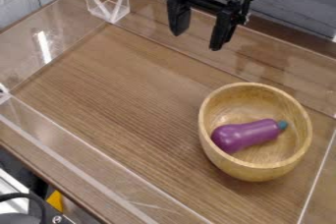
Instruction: Remove the purple eggplant from inside the brown bowl and put it on the table
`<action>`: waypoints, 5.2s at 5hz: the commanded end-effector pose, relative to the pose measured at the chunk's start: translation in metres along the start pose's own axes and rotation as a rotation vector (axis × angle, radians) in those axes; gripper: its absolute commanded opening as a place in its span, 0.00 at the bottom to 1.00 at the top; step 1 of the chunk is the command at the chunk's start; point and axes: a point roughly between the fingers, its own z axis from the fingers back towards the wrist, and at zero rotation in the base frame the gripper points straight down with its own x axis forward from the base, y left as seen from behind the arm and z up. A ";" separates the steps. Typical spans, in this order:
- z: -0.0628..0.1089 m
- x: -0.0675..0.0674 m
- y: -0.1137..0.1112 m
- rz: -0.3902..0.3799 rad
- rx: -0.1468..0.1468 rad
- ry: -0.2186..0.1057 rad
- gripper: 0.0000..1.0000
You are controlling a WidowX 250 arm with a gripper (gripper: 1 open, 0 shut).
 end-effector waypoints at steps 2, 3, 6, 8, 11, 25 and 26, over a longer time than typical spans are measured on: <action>-0.008 0.022 0.005 -0.023 -0.011 -0.095 1.00; 0.002 0.026 0.016 0.004 -0.018 -0.125 1.00; 0.003 0.029 0.034 -0.014 -0.044 -0.245 1.00; 0.004 0.033 0.026 -0.138 -0.063 -0.285 1.00; 0.009 0.029 0.033 -0.136 -0.079 -0.324 1.00; -0.033 -0.005 -0.027 -0.354 -0.117 -0.271 1.00; -0.033 -0.002 -0.038 -0.405 -0.126 -0.257 1.00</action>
